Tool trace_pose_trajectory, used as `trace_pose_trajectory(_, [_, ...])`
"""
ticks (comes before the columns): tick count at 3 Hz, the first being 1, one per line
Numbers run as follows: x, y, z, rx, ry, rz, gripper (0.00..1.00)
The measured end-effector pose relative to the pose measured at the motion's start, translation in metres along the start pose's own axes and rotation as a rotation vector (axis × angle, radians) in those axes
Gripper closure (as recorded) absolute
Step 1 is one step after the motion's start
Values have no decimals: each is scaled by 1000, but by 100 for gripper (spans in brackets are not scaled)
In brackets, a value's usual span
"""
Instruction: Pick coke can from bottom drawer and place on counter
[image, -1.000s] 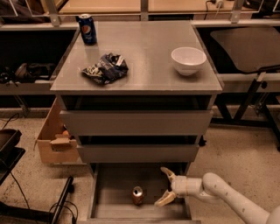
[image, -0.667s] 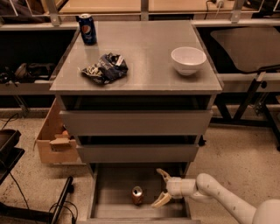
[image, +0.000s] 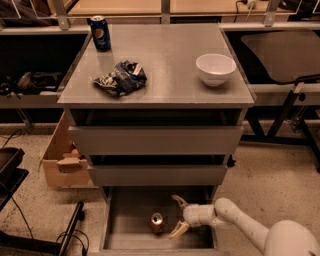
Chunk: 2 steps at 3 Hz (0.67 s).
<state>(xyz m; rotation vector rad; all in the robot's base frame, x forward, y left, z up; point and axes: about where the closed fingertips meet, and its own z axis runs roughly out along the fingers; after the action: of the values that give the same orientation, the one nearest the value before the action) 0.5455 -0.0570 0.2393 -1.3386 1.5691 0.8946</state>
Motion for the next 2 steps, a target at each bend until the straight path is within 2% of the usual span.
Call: trace_pose_trajectory(2, [25,10,52,-79,0,1,0])
